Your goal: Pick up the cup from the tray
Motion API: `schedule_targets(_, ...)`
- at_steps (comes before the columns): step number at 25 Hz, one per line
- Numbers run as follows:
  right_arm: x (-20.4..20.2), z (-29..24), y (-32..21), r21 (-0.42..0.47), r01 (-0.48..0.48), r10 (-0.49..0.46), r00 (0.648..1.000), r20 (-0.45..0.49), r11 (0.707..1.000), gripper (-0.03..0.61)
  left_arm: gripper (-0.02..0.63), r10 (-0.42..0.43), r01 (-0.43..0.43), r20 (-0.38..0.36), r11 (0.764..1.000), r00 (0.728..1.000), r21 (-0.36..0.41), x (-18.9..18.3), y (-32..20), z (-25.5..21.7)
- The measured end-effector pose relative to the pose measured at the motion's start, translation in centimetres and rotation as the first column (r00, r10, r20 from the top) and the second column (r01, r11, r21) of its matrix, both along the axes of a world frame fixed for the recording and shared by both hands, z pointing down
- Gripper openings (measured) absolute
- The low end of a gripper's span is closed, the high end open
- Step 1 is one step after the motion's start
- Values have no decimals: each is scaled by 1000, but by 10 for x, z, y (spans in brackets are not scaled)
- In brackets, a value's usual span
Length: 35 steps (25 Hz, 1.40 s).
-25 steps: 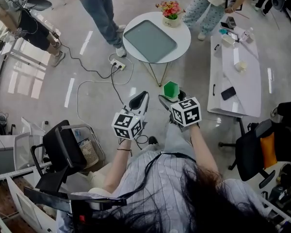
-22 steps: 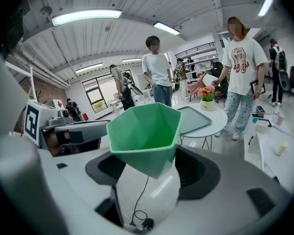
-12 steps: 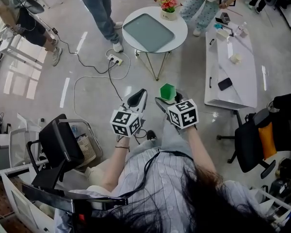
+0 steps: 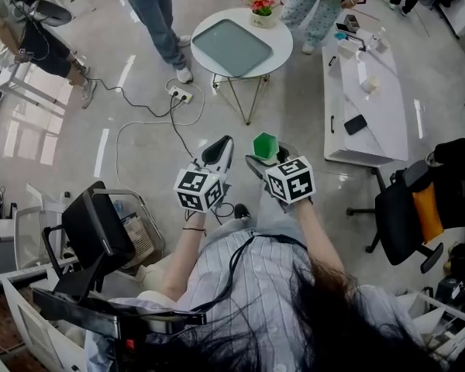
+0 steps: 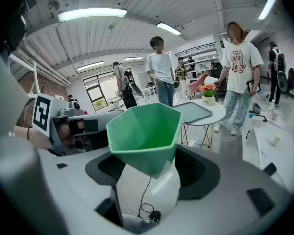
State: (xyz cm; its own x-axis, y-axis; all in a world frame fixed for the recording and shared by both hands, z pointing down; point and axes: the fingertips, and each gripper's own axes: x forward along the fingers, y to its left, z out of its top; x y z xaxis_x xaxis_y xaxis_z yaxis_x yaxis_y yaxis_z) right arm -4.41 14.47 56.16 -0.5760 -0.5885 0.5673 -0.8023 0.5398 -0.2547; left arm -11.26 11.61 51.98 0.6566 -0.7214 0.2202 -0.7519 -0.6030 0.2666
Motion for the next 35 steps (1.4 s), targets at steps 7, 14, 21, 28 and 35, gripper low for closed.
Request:
schedule_targets(7, -1, 3, 8, -10, 0, 1, 1000, 10, 1000, 325, 17, 15, -15, 9, 1000, 1000, -6, 3, 7, 2)
schedule_targets(14, 1, 1, 6, -7, 5, -5, 1000, 11, 1000, 325, 17, 13, -13, 6, 1000, 1000, -8, 7, 6, 3)
schedule_targets(21, 3, 3, 7, -9, 14, -14, 1000, 7, 1000, 325, 17, 7, -7, 3, 1000, 1000, -11, 10, 5, 6)
schedule_targets(28, 2, 1, 4, -9, 18, -18, 1000, 3, 1000, 325, 17, 5, -5, -3, 1000, 1000, -15, 9, 3, 6)
schedule_targets(35, 5, 1, 4, -15, 7, -6, 1000, 19, 1000, 325, 17, 7, -7, -7, 1000, 1000, -14, 11, 3, 6)
